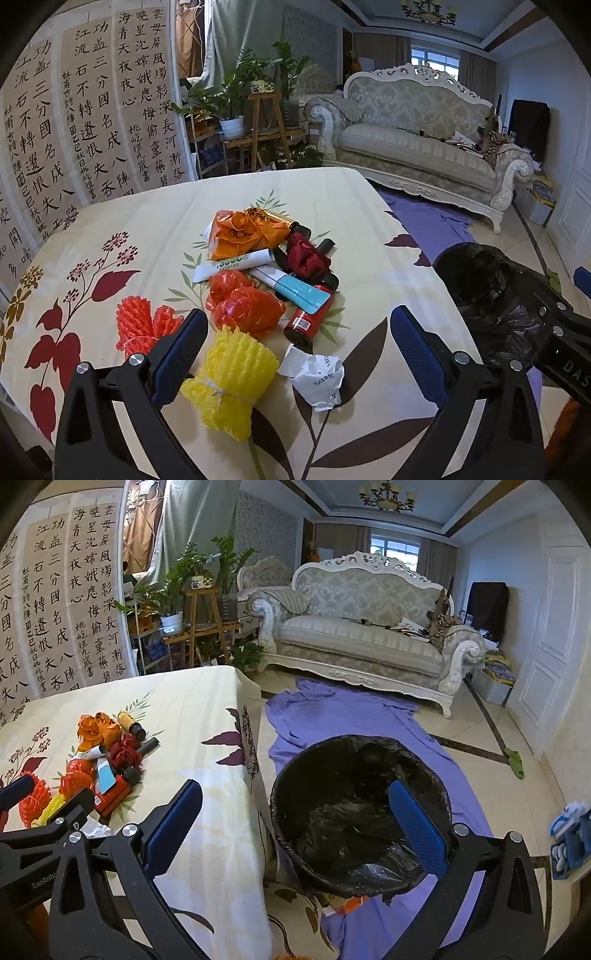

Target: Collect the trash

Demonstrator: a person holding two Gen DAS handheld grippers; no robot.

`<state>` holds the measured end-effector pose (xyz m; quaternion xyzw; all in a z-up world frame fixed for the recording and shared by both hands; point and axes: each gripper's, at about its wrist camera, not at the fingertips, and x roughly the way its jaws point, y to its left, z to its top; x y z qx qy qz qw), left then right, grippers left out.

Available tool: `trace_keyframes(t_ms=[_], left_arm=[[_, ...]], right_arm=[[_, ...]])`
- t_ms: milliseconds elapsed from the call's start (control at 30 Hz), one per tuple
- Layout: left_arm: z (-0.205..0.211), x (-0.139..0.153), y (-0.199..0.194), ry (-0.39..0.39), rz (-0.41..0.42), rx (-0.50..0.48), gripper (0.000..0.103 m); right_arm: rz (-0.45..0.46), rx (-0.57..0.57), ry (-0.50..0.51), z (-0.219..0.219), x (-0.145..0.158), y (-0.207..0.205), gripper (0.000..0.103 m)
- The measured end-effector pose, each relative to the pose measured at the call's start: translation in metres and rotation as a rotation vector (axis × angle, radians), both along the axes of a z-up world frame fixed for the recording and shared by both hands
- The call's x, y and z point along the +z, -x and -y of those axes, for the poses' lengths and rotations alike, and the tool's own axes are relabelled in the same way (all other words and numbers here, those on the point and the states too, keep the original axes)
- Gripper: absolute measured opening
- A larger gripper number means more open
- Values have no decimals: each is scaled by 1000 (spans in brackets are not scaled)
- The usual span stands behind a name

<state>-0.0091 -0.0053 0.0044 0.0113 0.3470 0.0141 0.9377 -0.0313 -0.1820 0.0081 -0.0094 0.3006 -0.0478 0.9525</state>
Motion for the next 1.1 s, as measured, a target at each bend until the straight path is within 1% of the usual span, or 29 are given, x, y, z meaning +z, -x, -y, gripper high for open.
trace_keyframes(t_ms=[200, 1100], left_arm=[[2, 0, -1, -1, -2, -5, 96], [8, -3, -4, 2, -10, -15, 96]], right_arm=[[-2, -18, -4, 7, 12, 8, 99], [-13, -35, -1, 10, 3, 4, 99]])
